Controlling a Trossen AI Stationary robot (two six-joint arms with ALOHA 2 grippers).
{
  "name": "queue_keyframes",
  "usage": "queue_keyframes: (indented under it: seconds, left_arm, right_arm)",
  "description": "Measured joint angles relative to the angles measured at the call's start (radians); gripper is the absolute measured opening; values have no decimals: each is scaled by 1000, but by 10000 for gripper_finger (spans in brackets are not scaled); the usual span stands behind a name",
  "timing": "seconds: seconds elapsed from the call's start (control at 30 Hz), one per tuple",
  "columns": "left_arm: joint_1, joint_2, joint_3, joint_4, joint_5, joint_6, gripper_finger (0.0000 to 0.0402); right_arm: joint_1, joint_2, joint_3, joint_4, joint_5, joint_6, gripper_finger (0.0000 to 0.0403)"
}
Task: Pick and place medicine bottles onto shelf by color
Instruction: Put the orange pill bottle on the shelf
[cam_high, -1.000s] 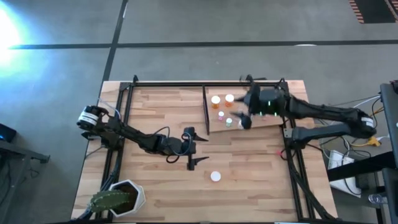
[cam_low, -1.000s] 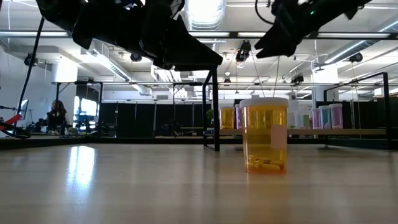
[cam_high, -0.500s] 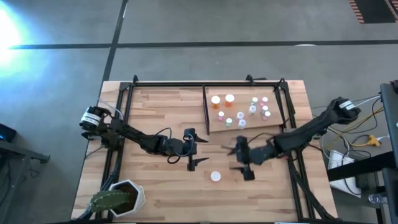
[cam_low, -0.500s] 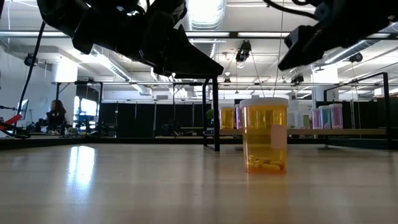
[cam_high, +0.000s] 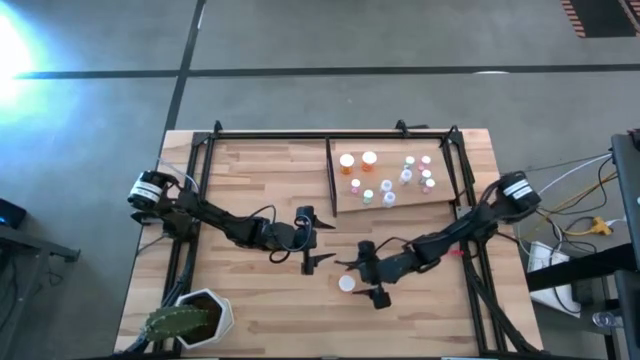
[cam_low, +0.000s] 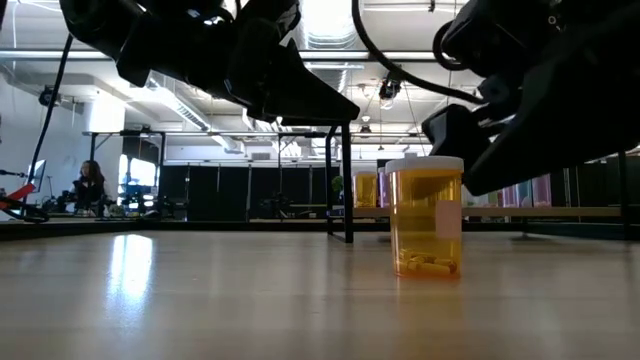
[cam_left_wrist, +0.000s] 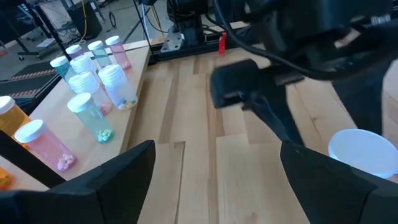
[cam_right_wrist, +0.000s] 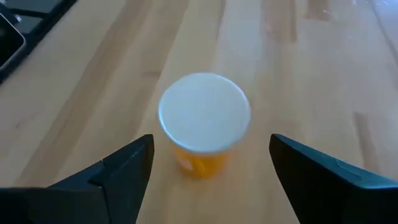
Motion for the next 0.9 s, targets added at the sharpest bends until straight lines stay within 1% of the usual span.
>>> queue_keyframes:
  seconds: [0.1,0.27,0.6,0.73,0.9]
  left_arm:
    - [0,0,0,0,-4,0,329]
    - [0,0,0,0,-4,-1,329]
    - [0,0,1,0,-3,-2,329]
    - [0,0,1,0,-3,-2,329]
    - [0,0,2,0,-3,-2,329]
  right_arm:
    - [0,41,0,78,-11,-19,295]
    - [0,75,0,152,-12,-32,269]
    - [0,79,1,176,-13,-35,211]
    - [0,60,1,167,-14,-36,195]
    - [0,-32,1,131,-13,-49,199]
